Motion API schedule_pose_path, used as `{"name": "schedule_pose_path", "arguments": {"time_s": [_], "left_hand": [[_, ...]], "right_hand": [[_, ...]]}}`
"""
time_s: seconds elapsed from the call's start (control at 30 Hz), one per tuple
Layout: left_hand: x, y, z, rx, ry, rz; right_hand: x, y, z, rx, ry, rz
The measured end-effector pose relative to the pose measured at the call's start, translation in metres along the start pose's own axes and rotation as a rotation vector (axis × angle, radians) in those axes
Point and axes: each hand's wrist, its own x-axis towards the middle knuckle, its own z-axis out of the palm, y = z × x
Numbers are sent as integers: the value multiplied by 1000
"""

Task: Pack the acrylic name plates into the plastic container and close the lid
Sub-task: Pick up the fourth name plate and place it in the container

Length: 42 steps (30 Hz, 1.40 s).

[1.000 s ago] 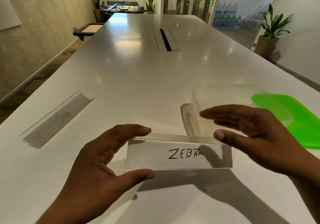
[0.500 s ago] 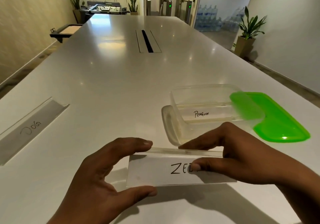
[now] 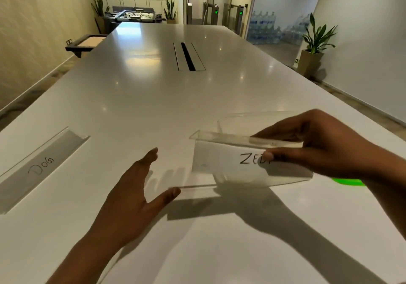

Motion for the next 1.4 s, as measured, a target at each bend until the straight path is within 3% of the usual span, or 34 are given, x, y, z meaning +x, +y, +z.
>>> {"name": "schedule_pose_path", "arguments": {"time_s": [0.1,0.27,0.6,1.13,1.4], "left_hand": [[-4,-23,15,240,48,-18],[-5,-36,24,420,-29,-63],[-5,-34,25,433,-28,-83],[-4,-38,24,449,-31,-71],[-5,-38,25,440,-22,-75]], "right_hand": [[12,15,-11,-34,24,35],[26,57,-25,-82,40,148],[35,113,-33,-226,-45,279],[40,116,-1,-196,-263,322],[42,120,11,-331,-319,330]]}}
